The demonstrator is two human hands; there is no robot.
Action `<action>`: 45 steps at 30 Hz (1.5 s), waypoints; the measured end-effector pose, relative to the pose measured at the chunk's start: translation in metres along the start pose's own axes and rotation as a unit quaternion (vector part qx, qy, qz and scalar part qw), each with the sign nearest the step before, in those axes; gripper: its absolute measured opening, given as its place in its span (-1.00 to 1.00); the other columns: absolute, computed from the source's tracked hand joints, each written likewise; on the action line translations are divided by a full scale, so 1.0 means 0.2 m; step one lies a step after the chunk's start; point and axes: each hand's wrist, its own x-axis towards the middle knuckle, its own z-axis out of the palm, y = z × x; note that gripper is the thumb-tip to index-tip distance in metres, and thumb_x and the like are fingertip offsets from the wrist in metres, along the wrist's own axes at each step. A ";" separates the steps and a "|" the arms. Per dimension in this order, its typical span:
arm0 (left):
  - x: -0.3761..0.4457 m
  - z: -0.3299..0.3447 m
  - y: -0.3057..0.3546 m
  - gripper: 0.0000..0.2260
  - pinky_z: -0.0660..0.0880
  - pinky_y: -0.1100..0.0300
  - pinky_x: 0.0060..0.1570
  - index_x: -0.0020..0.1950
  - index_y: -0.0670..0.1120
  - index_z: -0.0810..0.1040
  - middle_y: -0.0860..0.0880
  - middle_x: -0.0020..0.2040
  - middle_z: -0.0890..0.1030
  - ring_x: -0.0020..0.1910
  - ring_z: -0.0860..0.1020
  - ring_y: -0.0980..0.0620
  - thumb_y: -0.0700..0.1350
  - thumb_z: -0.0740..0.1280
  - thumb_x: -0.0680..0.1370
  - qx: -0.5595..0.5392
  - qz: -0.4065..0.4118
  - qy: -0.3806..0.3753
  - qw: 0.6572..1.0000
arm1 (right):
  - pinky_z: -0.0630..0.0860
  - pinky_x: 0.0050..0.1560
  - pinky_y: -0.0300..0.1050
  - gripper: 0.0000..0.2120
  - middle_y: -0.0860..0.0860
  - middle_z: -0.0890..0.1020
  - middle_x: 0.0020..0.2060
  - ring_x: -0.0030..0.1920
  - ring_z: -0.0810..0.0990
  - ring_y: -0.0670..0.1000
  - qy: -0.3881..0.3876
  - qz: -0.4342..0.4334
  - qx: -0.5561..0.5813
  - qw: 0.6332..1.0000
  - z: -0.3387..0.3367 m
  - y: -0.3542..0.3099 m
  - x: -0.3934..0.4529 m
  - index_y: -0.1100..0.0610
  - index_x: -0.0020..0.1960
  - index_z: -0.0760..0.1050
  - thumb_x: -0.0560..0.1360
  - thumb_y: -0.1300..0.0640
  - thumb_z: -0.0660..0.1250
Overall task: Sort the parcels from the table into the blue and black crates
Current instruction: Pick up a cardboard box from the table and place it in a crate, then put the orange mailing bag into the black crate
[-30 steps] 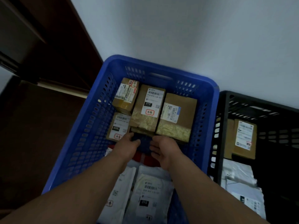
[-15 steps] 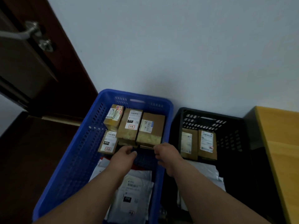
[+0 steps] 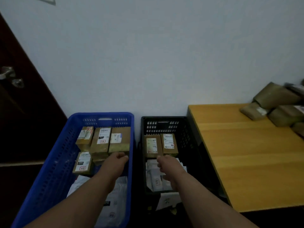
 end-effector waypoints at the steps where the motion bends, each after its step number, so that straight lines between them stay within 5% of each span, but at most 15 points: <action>1: -0.03 0.05 0.03 -0.72 0.48 -0.03 0.14 0.32 -0.10 0.47 -0.21 0.25 0.52 0.21 0.50 -0.21 -0.08 0.27 0.62 0.001 0.009 -0.007 1.000 | 0.42 -0.18 -0.22 -0.79 -0.05 0.51 -0.19 -0.22 0.47 -0.10 0.012 -0.003 0.008 1.000 -0.07 0.01 -0.03 -0.03 -0.22 0.39 0.60 0.06 0.21; 4: -0.11 0.24 0.12 -0.68 0.48 0.04 0.03 0.36 -0.08 0.45 -0.21 0.24 0.53 0.12 0.52 -0.17 -0.08 0.26 0.62 0.017 0.041 -0.024 0.999 | 0.48 0.04 -0.07 -0.77 0.06 0.52 -0.03 -0.04 0.48 0.04 0.051 -0.007 0.009 0.999 -0.26 0.06 -0.11 -0.02 -0.23 0.36 0.61 0.05 0.18; 6: -0.16 0.39 0.17 -0.68 0.49 0.01 0.15 0.36 -0.06 0.44 -0.16 0.23 0.53 0.16 0.50 -0.12 -0.08 0.27 0.61 0.029 0.059 -0.035 0.997 | 0.47 0.14 -0.03 -0.76 0.06 0.51 -0.02 -0.01 0.46 0.04 0.076 -0.012 -0.001 0.997 -0.39 0.11 -0.16 -0.02 -0.24 0.35 0.62 0.04 0.16; 11: -0.27 0.83 0.28 -0.75 0.53 -0.03 0.11 0.27 -0.04 0.49 -0.04 0.08 0.54 0.03 0.52 -0.03 -0.09 0.30 0.59 0.048 0.075 -0.086 0.992 | 0.42 -0.03 -0.10 -0.78 0.02 0.49 -0.17 -0.09 0.45 0.05 0.118 -0.001 0.012 0.993 -0.79 0.28 -0.21 0.02 -0.21 0.40 0.60 0.05 0.17; 16: -0.37 1.33 0.40 -0.70 0.48 -0.06 0.17 0.34 -0.05 0.45 -0.08 0.21 0.49 0.16 0.48 -0.08 -0.04 0.27 0.62 0.065 0.074 -0.134 0.986 | 0.34 0.01 -0.01 -0.76 0.10 0.47 0.12 0.10 0.46 0.12 0.123 0.051 0.030 0.991 -1.32 0.47 -0.21 0.18 0.15 0.39 0.65 0.03 0.11; 20: -0.46 1.75 0.51 -0.64 0.47 -0.02 0.07 0.41 -0.07 0.39 -0.14 0.27 0.46 0.14 0.48 -0.12 -0.04 0.25 0.63 0.076 0.069 -0.144 0.984 | 0.44 0.17 0.03 -0.65 0.10 0.49 0.14 0.12 0.48 0.12 0.155 0.066 0.030 0.985 -1.75 0.61 -0.20 0.26 0.32 0.38 0.65 0.06 0.11; 23: -0.52 2.03 0.57 -0.63 0.47 -0.03 0.11 0.43 -0.08 0.37 -0.12 0.27 0.44 0.08 0.48 -0.08 -0.02 0.25 0.63 0.077 0.062 -0.156 0.983 | 0.44 0.14 0.09 -0.75 0.09 0.45 0.17 0.13 0.45 0.14 0.175 0.081 0.033 0.981 -2.01 0.69 -0.18 0.20 0.21 0.39 0.65 0.06 0.12; 29: -0.56 2.40 0.67 -0.58 0.42 -0.11 0.28 0.48 -0.08 0.30 -0.13 0.44 0.34 0.34 0.39 -0.18 -0.03 0.23 0.65 0.114 0.031 -0.183 0.976 | 0.30 -0.14 0.04 -0.93 0.04 0.38 -0.03 -0.12 0.37 0.07 0.174 0.094 0.078 0.977 -2.33 0.79 -0.10 0.06 0.01 0.33 0.64 0.07 0.13; 33: -0.48 2.61 0.74 -0.60 0.42 -0.12 0.28 0.47 -0.09 0.32 -0.13 0.43 0.36 0.35 0.39 -0.17 -0.03 0.22 0.65 0.135 0.053 -0.187 0.971 | 0.23 -0.10 0.02 -0.84 0.04 0.42 -0.01 -0.12 0.40 0.05 0.190 0.104 0.097 0.971 -2.50 0.84 -0.03 0.12 0.13 0.37 0.65 0.06 0.12; 38: -0.37 2.94 0.92 -0.64 0.42 -0.14 0.27 0.41 -0.12 0.40 -0.15 0.36 0.43 0.27 0.43 -0.15 -0.04 0.24 0.64 0.136 0.095 -0.206 0.964 | 0.36 -0.10 -0.09 -0.83 -0.01 0.42 -0.18 -0.20 0.37 0.00 0.242 0.095 0.089 0.961 -2.82 0.81 0.02 0.04 -0.16 0.36 0.60 0.05 0.17; 45: -0.29 3.30 1.14 -0.65 0.42 -0.10 0.29 0.41 -0.10 0.39 -0.13 0.36 0.42 0.27 0.43 -0.11 -0.05 0.23 0.64 0.152 0.094 -0.255 0.950 | 0.33 -0.23 -0.17 -0.84 -0.03 0.45 -0.22 -0.25 0.39 -0.05 0.308 0.076 0.131 0.939 -3.18 0.76 0.10 0.02 -0.20 0.38 0.57 0.10 0.21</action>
